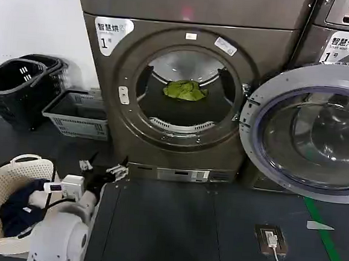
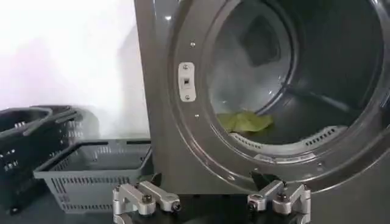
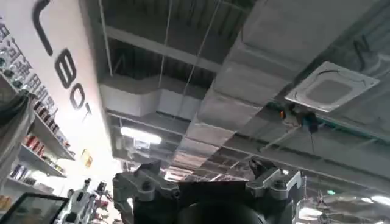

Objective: Grasp the clothes from the dryer.

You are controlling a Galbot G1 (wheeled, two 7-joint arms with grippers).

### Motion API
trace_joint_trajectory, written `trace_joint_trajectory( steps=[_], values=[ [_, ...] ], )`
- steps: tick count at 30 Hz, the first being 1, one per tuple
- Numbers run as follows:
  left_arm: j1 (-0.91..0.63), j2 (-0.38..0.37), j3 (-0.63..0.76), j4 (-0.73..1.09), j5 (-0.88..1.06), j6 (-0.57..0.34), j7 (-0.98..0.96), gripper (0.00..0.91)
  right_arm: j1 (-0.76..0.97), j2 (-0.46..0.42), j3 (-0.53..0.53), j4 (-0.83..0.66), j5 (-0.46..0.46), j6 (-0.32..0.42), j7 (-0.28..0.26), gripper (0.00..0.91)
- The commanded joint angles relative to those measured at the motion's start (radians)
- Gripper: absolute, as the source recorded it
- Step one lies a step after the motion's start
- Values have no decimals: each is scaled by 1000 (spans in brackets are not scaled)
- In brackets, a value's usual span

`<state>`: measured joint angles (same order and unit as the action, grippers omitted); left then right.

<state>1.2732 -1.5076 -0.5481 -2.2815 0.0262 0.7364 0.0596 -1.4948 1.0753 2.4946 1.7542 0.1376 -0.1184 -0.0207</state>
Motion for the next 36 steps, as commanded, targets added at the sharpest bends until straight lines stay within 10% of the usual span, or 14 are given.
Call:
trace_joint_trajectory(
  steps=[1,36],
  values=[
    [-1,0,2,-2,-2,49,1,907,-1,2,-1,1,3,-1,5,907],
    [-2,1,8,4,-12,49,3,907,4,2,4,-23,14,-3,11,907]
  ],
)
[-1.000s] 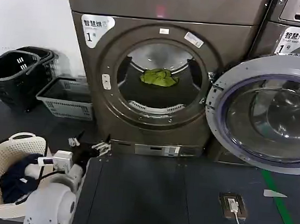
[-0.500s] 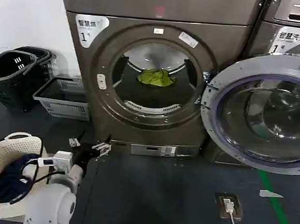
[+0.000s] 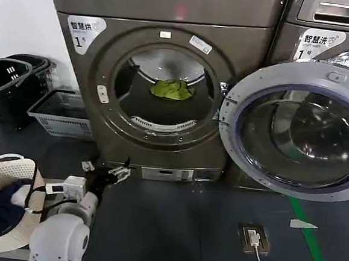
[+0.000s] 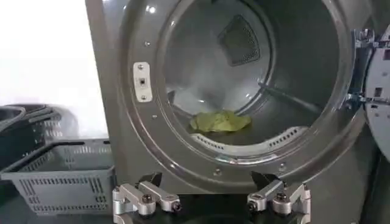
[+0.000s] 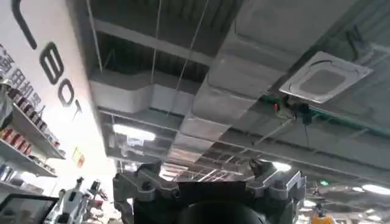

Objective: Grasp the clothes from the dryer.

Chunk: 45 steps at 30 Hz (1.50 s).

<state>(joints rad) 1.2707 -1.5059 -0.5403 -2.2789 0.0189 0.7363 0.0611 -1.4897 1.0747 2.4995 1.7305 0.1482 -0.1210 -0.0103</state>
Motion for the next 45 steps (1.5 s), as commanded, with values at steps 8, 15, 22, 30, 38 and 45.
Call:
trace_joint_trajectory(
  steps=[8,15,22,30,38,45],
  values=[
    [-1,1,-2,-2,-7,49,1,907,-3,4,3,1,3,0,0,907],
    [1,1,0,-5,-9,49,2,907,-10,7,11,2,4,1,2,907],
    [8,1,0,-12,-9,49,2,907,-15,13,26,3,4,4,26,907],
    [4,3,1,-16,-7,49,5,907,-19,21,43,-15,2,33,61,907],
    [2,4,0,-13,-6,49,5,907,-18,12,49,-32,1,58,57,907],
    [-5,3,0,-12,-8,49,5,907,-20,11,53,-48,1,63,58,907]
  ],
)
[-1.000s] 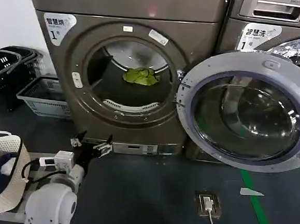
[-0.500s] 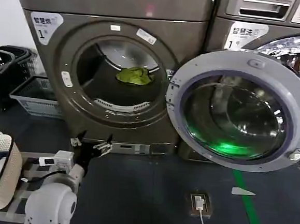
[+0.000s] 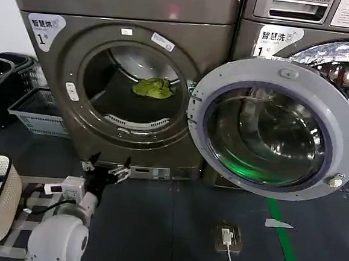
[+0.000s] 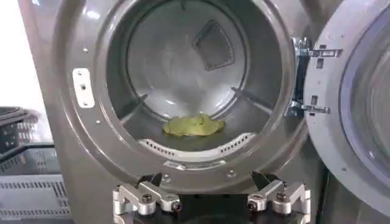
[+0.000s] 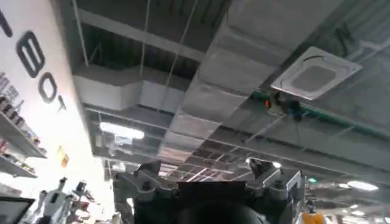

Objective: Grasp the clothes from the dryer.

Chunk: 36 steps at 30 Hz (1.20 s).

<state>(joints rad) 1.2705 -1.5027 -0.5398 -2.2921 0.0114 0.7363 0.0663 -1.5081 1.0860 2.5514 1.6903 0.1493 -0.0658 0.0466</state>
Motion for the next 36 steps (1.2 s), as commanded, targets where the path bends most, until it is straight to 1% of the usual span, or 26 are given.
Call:
trace_joint_trajectory(
  steps=[1,5,10,13,26,36],
  values=[
    [-4,0,0,2,-1,49,0,907,-2,-2,1,-7,-1,8,2,907],
    [-3,0,1,3,-1,49,1,907,0,-8,-3,-3,-5,-1,6,907],
    [2,1,0,-4,2,49,0,907,0,-7,-10,11,-6,-13,-5,907],
    [7,0,-1,-9,1,49,0,907,-4,-5,-16,18,-9,-27,-22,907],
    [14,0,-2,-21,-3,49,3,907,-3,7,-32,33,-22,-40,-35,907],
    [16,-2,-13,-24,-7,49,6,907,-6,12,-35,33,-28,-39,-36,907]
  ],
)
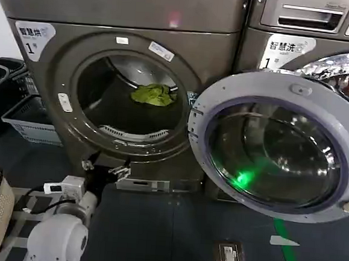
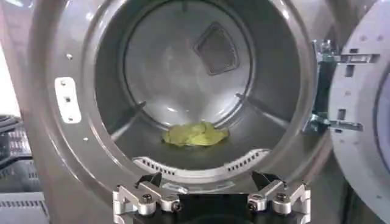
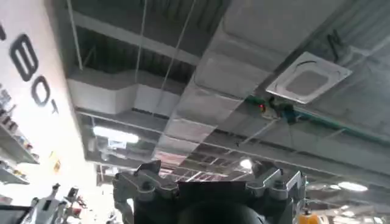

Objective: Grasp the clothes from the dryer.

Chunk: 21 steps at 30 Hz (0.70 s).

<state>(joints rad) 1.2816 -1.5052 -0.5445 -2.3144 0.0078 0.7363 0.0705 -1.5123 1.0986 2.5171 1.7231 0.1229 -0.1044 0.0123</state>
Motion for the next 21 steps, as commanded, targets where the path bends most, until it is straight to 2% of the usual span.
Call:
trace_joint_trajectory(
  steps=[1,21],
  values=[
    [7,0,-11,-1,-5,49,2,907,1,0,-1,4,-1,-1,-1,907],
    [13,3,-8,3,-1,49,3,907,-3,2,2,9,-3,1,-4,907]
  ],
)
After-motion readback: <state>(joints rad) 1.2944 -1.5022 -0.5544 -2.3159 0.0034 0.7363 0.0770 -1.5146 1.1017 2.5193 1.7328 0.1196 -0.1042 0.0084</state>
